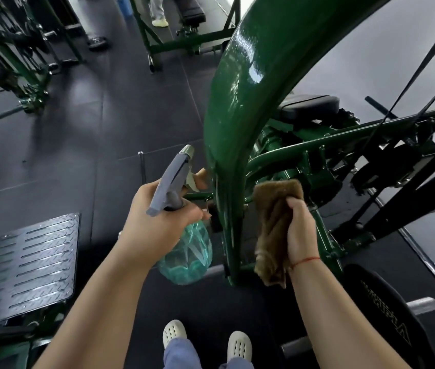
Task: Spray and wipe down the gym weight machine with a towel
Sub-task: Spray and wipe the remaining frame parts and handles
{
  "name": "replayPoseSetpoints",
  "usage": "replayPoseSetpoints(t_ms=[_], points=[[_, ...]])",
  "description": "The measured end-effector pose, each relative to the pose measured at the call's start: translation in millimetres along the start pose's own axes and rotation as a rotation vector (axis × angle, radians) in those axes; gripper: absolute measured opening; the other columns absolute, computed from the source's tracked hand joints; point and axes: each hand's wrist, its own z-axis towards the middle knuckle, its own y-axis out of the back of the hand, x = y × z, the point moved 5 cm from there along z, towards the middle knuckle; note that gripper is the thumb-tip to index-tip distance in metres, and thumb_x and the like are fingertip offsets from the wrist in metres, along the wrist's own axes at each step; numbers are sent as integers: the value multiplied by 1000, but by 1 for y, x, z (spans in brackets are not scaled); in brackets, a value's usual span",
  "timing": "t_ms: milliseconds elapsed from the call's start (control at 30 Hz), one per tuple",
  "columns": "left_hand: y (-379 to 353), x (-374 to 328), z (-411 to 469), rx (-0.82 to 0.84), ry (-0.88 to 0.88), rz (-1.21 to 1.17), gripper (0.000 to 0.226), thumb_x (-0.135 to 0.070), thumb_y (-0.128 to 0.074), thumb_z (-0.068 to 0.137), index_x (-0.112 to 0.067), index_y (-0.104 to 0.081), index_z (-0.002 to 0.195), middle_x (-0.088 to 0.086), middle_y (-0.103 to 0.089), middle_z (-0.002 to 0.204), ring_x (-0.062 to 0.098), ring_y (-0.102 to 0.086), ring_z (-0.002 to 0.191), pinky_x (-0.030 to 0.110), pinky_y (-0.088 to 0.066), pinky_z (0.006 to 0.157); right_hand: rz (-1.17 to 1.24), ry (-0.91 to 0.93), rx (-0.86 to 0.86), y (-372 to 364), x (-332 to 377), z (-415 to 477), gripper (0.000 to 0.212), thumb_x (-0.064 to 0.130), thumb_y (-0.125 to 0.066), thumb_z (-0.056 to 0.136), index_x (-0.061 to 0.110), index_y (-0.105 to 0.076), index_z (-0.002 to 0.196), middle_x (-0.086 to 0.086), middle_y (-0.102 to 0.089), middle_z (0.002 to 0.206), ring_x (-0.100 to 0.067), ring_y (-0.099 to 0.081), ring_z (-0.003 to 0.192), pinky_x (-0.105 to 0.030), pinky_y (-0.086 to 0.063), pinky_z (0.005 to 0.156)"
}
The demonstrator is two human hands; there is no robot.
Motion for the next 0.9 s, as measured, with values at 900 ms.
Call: replayPoseSetpoints(t_ms=[900], points=[[-46,78,-19,80,217,173,22,4,-69,83,-11,-66,99,38,-60,83,43,-64,79,22,-54,59,-346,-144,322,-43,8,65,22,23,-51,89,8,-66,87,-17,-68,79,-32,-65,69,-42,-56,72]])
